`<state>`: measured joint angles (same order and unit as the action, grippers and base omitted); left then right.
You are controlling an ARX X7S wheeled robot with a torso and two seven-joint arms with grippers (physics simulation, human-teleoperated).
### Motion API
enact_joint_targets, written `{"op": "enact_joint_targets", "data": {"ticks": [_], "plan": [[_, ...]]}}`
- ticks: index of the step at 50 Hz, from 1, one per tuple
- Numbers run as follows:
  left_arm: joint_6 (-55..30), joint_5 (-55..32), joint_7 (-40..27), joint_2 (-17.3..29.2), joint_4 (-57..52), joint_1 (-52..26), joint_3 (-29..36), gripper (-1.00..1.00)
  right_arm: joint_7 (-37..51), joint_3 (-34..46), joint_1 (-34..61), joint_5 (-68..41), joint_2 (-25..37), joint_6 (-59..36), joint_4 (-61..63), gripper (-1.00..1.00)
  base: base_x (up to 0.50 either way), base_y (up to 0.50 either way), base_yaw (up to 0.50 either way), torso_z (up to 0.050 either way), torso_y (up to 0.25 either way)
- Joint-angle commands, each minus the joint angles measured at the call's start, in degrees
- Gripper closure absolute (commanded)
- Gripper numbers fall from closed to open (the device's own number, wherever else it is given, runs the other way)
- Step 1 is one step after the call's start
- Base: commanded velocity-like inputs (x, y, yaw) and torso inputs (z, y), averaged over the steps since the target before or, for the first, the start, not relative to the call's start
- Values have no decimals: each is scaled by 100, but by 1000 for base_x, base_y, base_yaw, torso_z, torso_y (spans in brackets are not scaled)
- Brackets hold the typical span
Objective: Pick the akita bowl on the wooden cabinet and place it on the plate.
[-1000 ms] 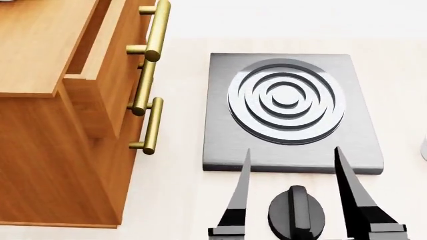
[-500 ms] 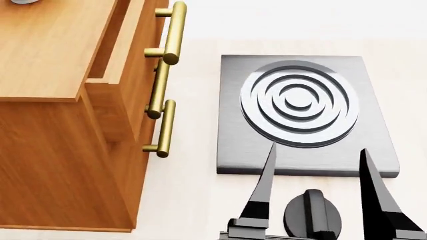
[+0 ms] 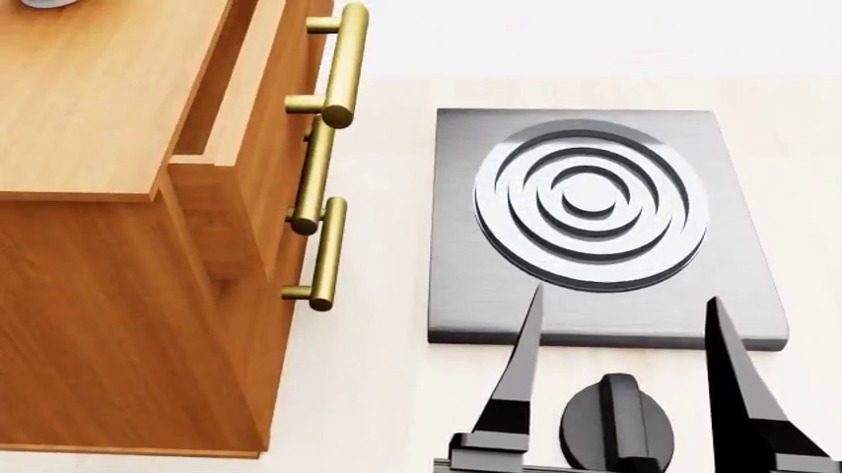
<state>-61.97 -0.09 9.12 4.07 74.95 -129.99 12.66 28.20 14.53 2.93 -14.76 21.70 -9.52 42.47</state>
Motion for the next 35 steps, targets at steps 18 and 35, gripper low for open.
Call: {"op": "enact_joint_targets", "data": {"ticks": [18, 35], "plan": [[-1023, 7, 279, 45, 4, -374, 608, -100, -1, -95, 26, -224, 18, 111, -142, -100, 0, 0, 0, 0, 0], [-1450, 130, -541, 237, 3, -498, -167, -100, 2, -88, 12, -257, 50, 150, -166, -100, 0, 0, 0, 0, 0]]}}
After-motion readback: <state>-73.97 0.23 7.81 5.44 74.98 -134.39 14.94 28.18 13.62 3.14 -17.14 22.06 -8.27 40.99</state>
